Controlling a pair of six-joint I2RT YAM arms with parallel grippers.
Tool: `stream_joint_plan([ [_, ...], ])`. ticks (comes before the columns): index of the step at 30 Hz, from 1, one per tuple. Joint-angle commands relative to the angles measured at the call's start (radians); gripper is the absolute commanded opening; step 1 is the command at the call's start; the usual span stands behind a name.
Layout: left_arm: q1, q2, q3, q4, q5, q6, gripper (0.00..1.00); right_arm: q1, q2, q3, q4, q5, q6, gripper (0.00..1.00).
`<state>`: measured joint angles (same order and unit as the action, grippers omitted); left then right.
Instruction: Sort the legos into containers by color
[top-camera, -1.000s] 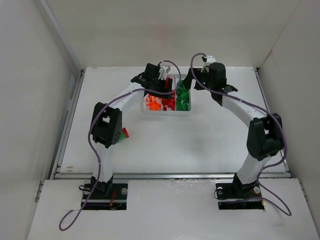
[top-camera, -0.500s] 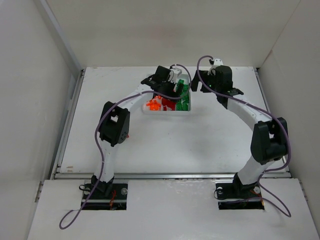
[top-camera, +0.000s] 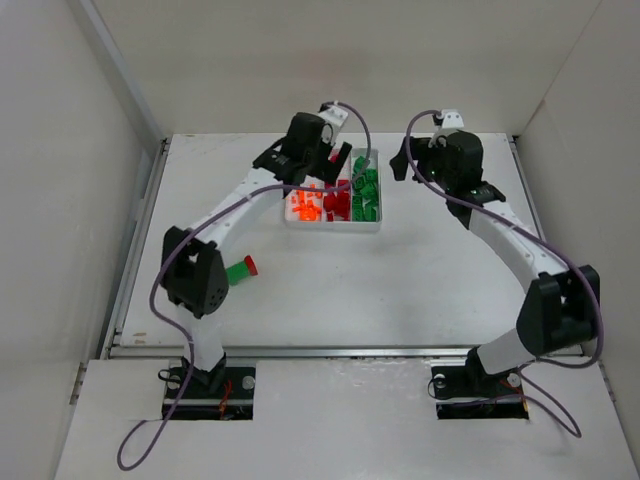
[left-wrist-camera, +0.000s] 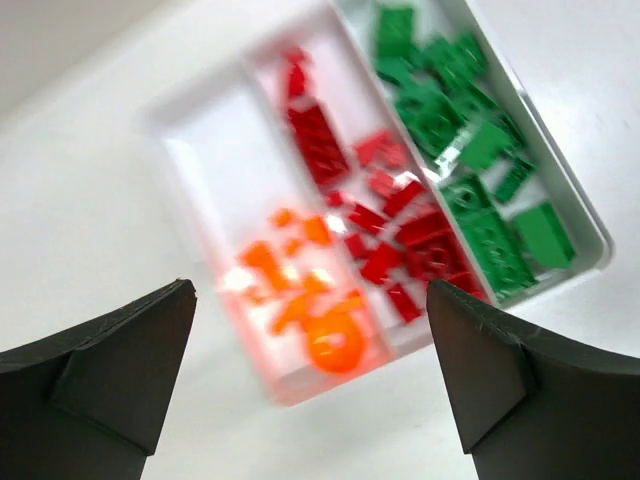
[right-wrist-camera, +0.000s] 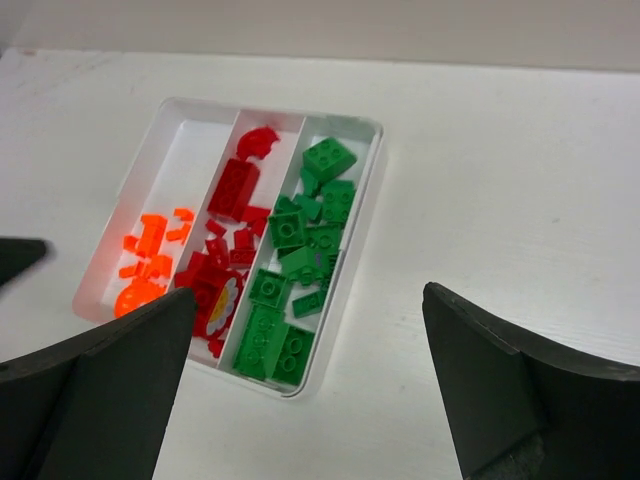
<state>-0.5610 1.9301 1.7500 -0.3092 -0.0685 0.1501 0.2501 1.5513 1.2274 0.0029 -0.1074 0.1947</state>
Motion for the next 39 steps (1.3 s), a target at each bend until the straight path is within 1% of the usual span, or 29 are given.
stream_joint_plan([
  [1, 0.004, -0.239, 0.006, 0.058, -0.207, 0.126, 1.00, 0.015, -0.129, -0.022, 0.035, 0.139, -0.073, 1.00],
  [2, 0.018, -0.276, -0.003, 0.049, -0.233, 0.155, 1.00, 0.029, -0.178, -0.035, 0.035, 0.175, -0.099, 1.00],
  [3, 0.032, -0.316, -0.035, 0.036, -0.217, 0.225, 1.00, 0.046, -0.203, -0.035, 0.035, 0.213, -0.162, 1.00],
  [4, 0.048, -0.410, -0.061, 0.036, -0.183, 0.264, 1.00, 0.093, -0.227, -0.046, 0.035, 0.300, -0.199, 1.00],
  [5, 0.090, -0.462, -0.090, 0.000, -0.135, 0.302, 1.00, 0.124, -0.273, -0.055, 0.035, 0.345, -0.242, 1.00],
  [6, 0.117, -0.511, -0.119, -0.036, 0.012, 0.343, 1.00, 0.156, -0.293, -0.055, 0.045, 0.391, -0.333, 1.00],
  [7, 0.139, -0.557, -0.194, -0.086, 0.077, 0.461, 1.00, 0.191, -0.313, -0.074, 0.054, 0.440, -0.377, 1.00],
  [8, 0.156, -0.653, -0.251, -0.131, 0.117, 0.520, 1.00, 0.256, -0.330, -0.086, 0.077, 0.525, -0.414, 1.00],
  [9, 0.167, -0.705, -0.320, -0.204, 0.136, 0.581, 1.00, 0.280, -0.359, -0.110, 0.086, 0.550, -0.446, 1.00],
  [10, 0.179, -0.758, -0.492, -0.231, 0.136, 0.636, 1.00, 0.299, -0.372, -0.120, 0.086, 0.563, -0.478, 1.00],
  [11, 0.179, -0.866, -0.585, -0.252, 0.118, 0.732, 1.00, 0.320, -0.381, -0.120, 0.086, 0.563, -0.479, 1.00],
  [12, 0.179, -0.922, -0.671, -0.278, 0.099, 0.767, 1.00, 0.333, -0.395, -0.134, 0.086, 0.563, -0.479, 1.00],
  [13, 0.188, -0.972, -0.745, -0.294, 0.085, 0.795, 0.98, 0.342, -0.395, -0.147, 0.086, 0.554, -0.488, 1.00],
  [14, 0.188, -1.023, -0.858, -0.304, 0.075, 0.813, 0.98, 0.354, -0.405, -0.147, 0.086, 0.554, -0.488, 1.00],
  [15, 0.188, -1.113, -0.903, -0.329, 0.075, 0.842, 0.98, 0.373, -0.405, -0.160, 0.086, 0.542, -0.488, 1.00],
  [17, 0.188, -1.180, -1.010, -0.338, 0.099, 0.856, 0.99, 0.385, -0.405, -0.170, 0.086, 0.526, -0.477, 1.00],
  [18, 0.188, -1.210, -1.038, -0.338, 0.110, 0.856, 0.99, 0.394, -0.405, -0.170, 0.086, 0.517, -0.477, 1.00],
  [19, 0.188, -1.211, -1.061, -0.315, 0.110, 0.856, 0.99, 0.394, -0.405, -0.170, 0.086, 0.506, -0.466, 1.00],
  [21, 0.188, -1.183, -1.102, -0.279, 0.067, 0.812, 0.99, 0.408, -0.405, -0.161, 0.086, 0.506, -0.466, 1.00],
  [23, 0.197, -1.117, -1.118, -0.232, 0.041, 0.799, 0.97, 0.419, -0.405, -0.161, 0.086, 0.488, -0.457, 1.00],
  [25, 0.197, -1.062, -1.130, -0.194, 0.041, 0.790, 0.97, 0.419, -0.405, -0.161, 0.086, 0.465, -0.448, 1.00],
  [26, 0.208, -1.047, -1.149, -0.130, 0.050, 0.790, 0.97, 0.419, -0.405, -0.161, 0.086, 0.465, -0.448, 1.00],
  [30, 0.226, -0.944, -1.167, -0.018, 0.059, 0.781, 0.97, 0.419, -0.405, -0.161, 0.086, 0.454, -0.448, 1.00],
  [31, 0.227, -0.926, -1.167, -0.007, 0.071, 0.781, 0.97, 0.419, -0.405, -0.161, 0.086, 0.443, -0.448, 1.00],
  [37, 0.314, -0.807, -1.167, 0.028, 0.107, 0.858, 0.97, 0.419, -0.382, -0.161, 0.086, 0.443, -0.448, 1.00],
  [38, 0.314, -0.786, -1.153, 0.028, 0.116, 0.858, 0.95, 0.419, -0.370, -0.161, 0.086, 0.434, -0.448, 1.00],
  [39, 0.328, -0.742, -1.144, 0.028, 0.131, 0.873, 0.87, 0.419, -0.370, -0.152, 0.086, 0.425, -0.448, 1.00],
])
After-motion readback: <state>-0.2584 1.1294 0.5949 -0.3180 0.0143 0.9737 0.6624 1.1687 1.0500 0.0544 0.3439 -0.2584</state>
